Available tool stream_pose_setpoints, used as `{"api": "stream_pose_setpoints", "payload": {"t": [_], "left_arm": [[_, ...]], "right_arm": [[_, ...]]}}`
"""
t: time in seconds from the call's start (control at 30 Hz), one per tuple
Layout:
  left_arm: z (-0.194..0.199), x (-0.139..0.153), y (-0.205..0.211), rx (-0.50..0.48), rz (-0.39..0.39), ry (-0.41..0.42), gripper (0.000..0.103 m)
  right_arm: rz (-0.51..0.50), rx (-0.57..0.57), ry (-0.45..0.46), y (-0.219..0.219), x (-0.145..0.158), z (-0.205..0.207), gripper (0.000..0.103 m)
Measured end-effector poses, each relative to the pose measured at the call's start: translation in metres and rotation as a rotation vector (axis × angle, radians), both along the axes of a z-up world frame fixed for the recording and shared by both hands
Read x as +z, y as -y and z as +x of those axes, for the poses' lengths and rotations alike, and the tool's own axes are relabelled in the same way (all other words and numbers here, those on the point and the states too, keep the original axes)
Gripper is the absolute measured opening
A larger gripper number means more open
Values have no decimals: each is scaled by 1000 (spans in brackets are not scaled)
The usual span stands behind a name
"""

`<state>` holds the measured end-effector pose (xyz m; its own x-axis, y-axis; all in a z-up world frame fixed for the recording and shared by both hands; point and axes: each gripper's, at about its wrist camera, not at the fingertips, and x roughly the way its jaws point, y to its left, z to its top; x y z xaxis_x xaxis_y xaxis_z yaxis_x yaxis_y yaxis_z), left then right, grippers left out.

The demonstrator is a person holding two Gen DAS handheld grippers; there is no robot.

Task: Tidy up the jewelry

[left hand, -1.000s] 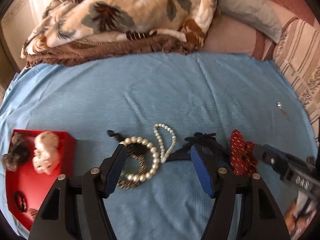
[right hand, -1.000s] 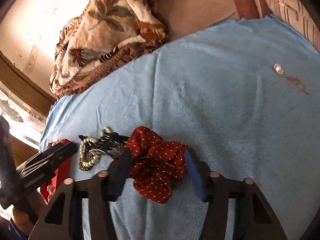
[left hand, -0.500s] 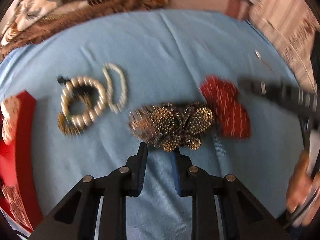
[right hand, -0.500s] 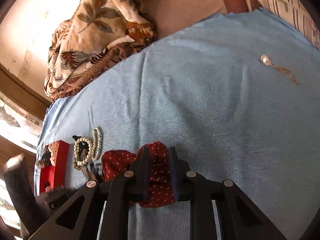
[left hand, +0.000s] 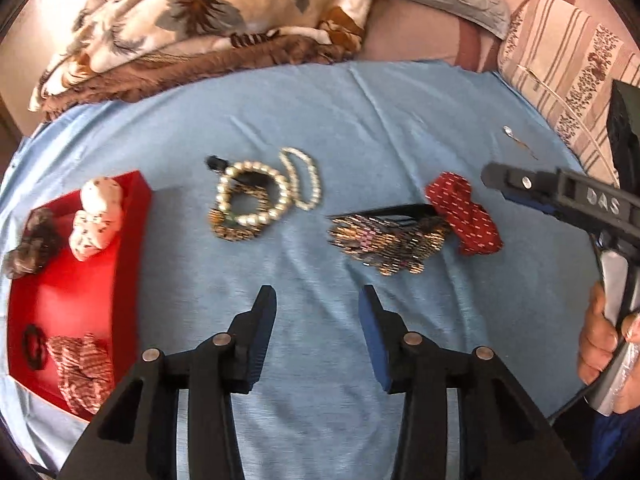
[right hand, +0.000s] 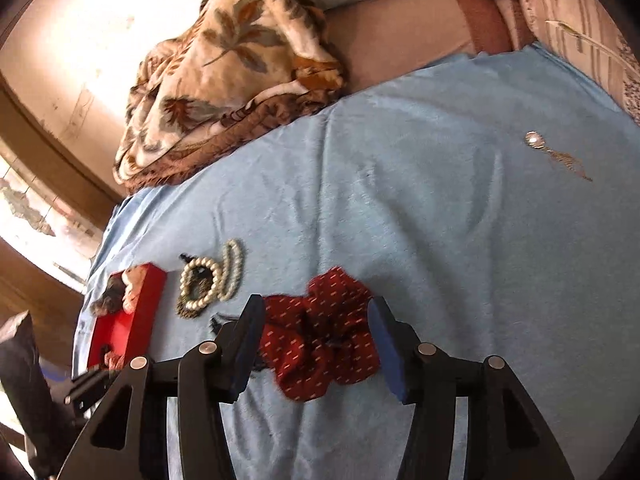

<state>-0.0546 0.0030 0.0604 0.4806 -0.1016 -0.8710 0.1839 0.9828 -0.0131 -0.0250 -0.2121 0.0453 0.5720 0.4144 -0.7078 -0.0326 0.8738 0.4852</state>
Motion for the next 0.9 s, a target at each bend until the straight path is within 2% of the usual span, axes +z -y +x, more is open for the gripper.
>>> {"api": "stream_pose_setpoints", "payload": {"t": [0.03,0.1,0.2,0.23,0.27,0.3,0.4,0.5,0.63,0.73,0.8,0.9], "left_arm": [[0,1,-2,1,8,6,45],[1,0,-2,-6,17,15,46],[6,-1,2,-35,28,27,46],[9,-1,7,-52,32,32,47],[12,-1,11,-66,38,38,47],[14,-1,15,-83,44,46,48],[23,0,26,-143,56,69,55],[34,-1,39,-209,80,84,56],[45,-14,59,-317,126,56,61],[49,-25,66,-361,147,22,61],[48,-27,69,-372,158,23,61],[45,-29,71,-395,178,23,61]], "right_arm": [[5,17,-4,-3,-1,-1,58],[22,52,-27,-9,-7,0,67],[28,82,-90,-14,-22,5,68],[15,74,-107,-13,-26,7,62],[-4,52,-126,-9,-29,10,38],[-14,38,-139,-5,-30,12,23],[-49,-30,-178,11,-34,15,23],[-83,-72,-200,22,-36,18,23],[-58,-79,-207,29,-37,22,24],[-61,-65,-207,26,-37,24,33],[-59,-58,-205,24,-38,25,45],[-63,-49,-205,19,-38,26,49]]}}
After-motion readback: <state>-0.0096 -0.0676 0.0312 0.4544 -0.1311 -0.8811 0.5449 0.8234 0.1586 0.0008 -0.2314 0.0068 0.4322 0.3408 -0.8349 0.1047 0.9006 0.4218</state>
